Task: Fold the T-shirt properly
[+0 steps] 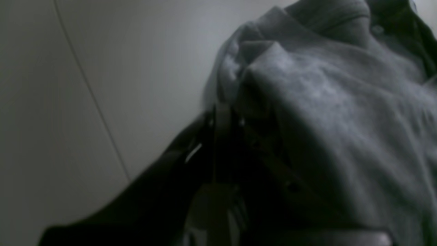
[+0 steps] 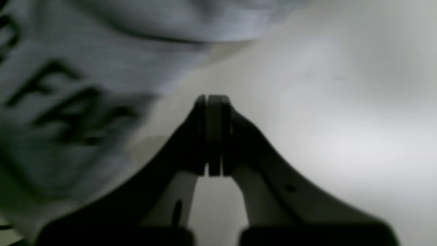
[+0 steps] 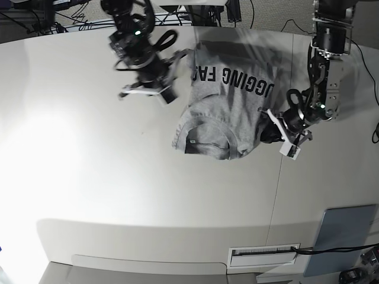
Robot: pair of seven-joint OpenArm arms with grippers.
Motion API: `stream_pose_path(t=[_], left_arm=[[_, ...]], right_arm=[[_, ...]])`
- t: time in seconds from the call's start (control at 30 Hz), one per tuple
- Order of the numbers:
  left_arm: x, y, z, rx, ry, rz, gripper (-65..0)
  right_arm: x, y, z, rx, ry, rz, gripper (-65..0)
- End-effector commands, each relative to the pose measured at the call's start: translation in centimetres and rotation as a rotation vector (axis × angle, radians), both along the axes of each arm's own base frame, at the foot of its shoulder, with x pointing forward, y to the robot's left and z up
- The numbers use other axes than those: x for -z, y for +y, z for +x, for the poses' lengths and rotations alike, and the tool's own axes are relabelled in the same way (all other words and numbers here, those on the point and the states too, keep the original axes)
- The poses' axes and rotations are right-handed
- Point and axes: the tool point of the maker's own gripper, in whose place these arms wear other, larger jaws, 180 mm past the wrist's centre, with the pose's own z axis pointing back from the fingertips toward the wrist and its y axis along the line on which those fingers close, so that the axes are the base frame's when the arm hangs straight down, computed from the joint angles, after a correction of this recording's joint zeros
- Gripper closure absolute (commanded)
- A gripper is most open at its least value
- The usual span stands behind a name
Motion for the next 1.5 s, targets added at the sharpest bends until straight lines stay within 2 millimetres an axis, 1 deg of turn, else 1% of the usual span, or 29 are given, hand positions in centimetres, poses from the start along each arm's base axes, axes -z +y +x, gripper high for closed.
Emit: stream_pose_path(t=[0.0,0.07,0.17,0.27,0.33,0.47,0.57,0.67,0.77,0.83,0.97,1.03,1.07,1.13,1.2,1.3,1.37,1.43,1.47], left_arm=[[-1.6,0.8,0.7,-0.008,-0.050,-0.001,0.0],[-2.0,1.6,0.2,-0.026,-0.061,-0.002,0.0],[-2.7,3.4,-0.9,-0.079,-0.078,-0.006,0.0],[-2.7,5.8,-2.9,-0.144,-0.077,0.007,0.0],[-2.7,7.4,-4.6,-0.183,-0.071,0.021,0.0],[-2.7,9.8,-9.0,-0.193,-0.047,0.054,0.0],[-2.1,12.0,-12.6,-0.246,0.005,0.083,0.0],[-1.2,14.0,-17.1,-0.300,0.091,0.092,0.0],[0.0,14.8,-22.2,-0.318,0.190,0.105,0.0],[0.9,14.6,-25.8,-0.334,0.264,0.099,0.0],[3.3,12.2,-32.9,-0.307,0.433,0.077,0.0],[4.9,11.0,-35.5,-0.322,0.509,0.051,0.0],[5.6,10.2,-36.5,-0.329,0.535,0.027,0.0],[7.3,8.8,-37.6,-0.326,0.551,-0.008,0.0],[9.2,7.2,-38.6,-0.288,0.571,-0.020,-0.4],[12.1,5.0,-40.2,-0.212,0.635,-0.021,-7.0],[13.9,3.7,-40.8,-0.178,0.679,-0.033,-9.4],[15.4,2.5,-41.1,-0.167,0.723,-0.060,-9.5],[16.2,2.3,-41.2,-0.175,0.742,-0.054,-9.5]], right_arm=[[-1.1,-1.1,0.8,0.019,-0.042,-0.007,0.0],[-1.2,-3.6,1.1,0.063,-0.041,-0.035,0.0],[-1.2,-7.1,1.0,0.121,-0.026,-0.079,0.0],[-1.4,-10.3,-0.1,0.171,-0.016,-0.126,0.0],[-1.6,-12.2,-1.2,0.206,-0.004,-0.149,0.0],[-2.3,-15.1,-4.3,0.278,0.034,-0.157,0.0],[-2.7,-16.7,-7.1,0.325,0.085,-0.170,0.0],[-2.6,-17.9,-10.8,0.348,0.173,-0.200,0.0],[-2.2,-18.8,-14.8,0.359,0.272,-0.238,0.0],[-1.6,-18.9,-17.5,0.354,0.347,-0.255,0.0],[-0.4,-19.0,-22.8,0.348,0.503,-0.273,0.0],[1.0,-19.5,-24.8,0.359,0.563,-0.275,0.0],[1.8,-19.9,-25.7,0.367,0.585,-0.274,0.0],[3.8,-20.6,-27.1,0.381,0.615,-0.263,0.0],[6.2,-21.3,-28.5,0.379,0.662,-0.251,0.0],[10.0,-22.8,-30.6,0.419,0.760,-0.255,0.0],[12.6,-23.6,-31.5,0.473,0.819,-0.242,0.0],[15.1,-24.0,-32.2,0.522,0.863,-0.218,0.0],[16.2,-24.1,-32.5,0.544,0.877,-0.201,0.0]])
